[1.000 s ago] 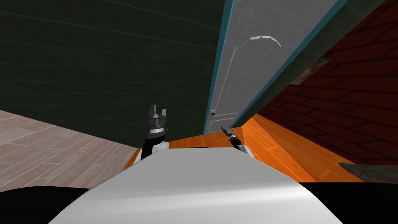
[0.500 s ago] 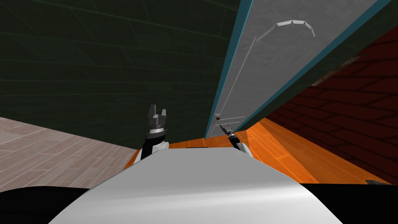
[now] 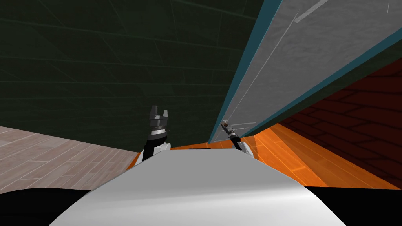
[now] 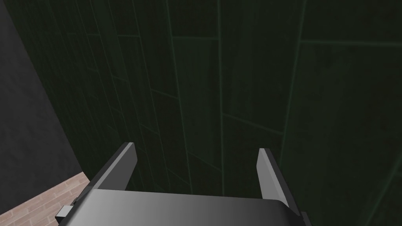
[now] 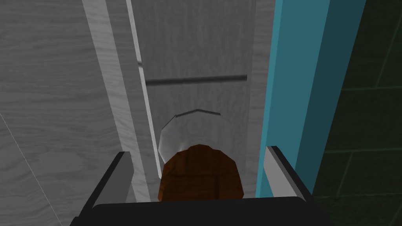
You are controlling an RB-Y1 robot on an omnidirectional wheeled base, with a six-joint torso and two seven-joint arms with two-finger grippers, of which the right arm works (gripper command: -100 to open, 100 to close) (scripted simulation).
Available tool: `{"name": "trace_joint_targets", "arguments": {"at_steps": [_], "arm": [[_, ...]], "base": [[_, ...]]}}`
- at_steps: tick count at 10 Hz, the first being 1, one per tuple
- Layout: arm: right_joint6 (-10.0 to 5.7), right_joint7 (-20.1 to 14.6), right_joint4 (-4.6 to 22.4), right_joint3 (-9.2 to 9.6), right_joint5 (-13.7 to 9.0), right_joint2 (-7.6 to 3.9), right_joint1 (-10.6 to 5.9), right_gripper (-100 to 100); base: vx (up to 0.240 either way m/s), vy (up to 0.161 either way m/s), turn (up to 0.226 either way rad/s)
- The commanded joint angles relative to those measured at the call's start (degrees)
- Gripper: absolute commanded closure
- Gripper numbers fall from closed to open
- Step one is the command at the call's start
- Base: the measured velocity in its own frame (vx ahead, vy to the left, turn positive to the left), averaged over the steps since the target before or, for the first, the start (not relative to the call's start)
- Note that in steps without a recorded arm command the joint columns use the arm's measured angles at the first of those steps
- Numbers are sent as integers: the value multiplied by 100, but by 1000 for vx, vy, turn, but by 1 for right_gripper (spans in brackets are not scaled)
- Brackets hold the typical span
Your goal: Pull the door open
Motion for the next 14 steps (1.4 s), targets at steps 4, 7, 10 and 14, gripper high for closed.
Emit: {"name": "trace_joint_targets", "arguments": {"at_steps": [4, 7, 10, 14], "arm": [[7, -5, 2, -2, 2, -2, 6, 100], [25, -107, 63, 12, -106, -12, 71, 100], [64, -321, 135, 33, -345, -40, 120, 100], [134, -714, 244, 100, -783, -84, 128, 100]], "base": [[-24, -5, 2], [-39, -12, -3], [-186, -40, -6], [-164, -64, 35]]}}
